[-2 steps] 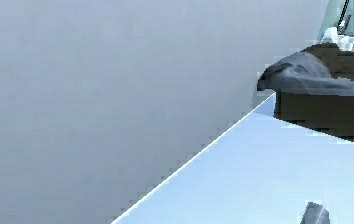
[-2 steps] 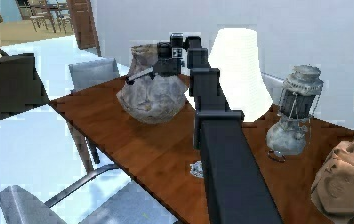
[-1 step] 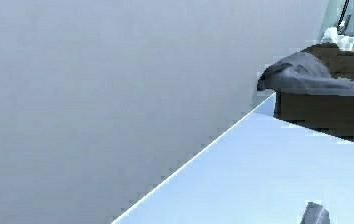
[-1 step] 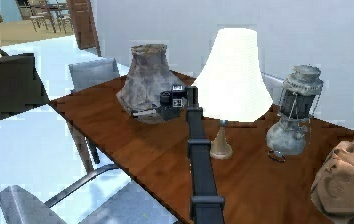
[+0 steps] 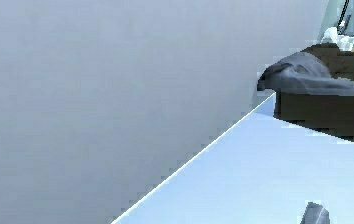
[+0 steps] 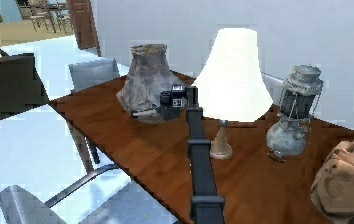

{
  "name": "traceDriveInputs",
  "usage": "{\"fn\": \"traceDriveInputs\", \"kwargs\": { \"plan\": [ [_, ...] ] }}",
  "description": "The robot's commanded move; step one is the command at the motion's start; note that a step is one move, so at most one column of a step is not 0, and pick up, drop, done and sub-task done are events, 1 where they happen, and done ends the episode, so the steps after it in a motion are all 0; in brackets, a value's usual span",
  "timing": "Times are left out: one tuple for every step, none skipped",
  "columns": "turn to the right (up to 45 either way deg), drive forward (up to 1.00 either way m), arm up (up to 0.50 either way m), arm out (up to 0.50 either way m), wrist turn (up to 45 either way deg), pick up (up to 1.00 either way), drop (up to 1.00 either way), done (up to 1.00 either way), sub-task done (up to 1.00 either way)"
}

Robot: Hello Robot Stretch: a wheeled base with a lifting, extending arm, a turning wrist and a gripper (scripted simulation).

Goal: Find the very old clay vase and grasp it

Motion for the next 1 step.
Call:
{"fn": "traceDriveInputs", "kwargs": {
  "plan": [
    [0.0,0.0,0.1,0.0,0.0,0.0,0.0,0.0,0.0]
  ]
}}
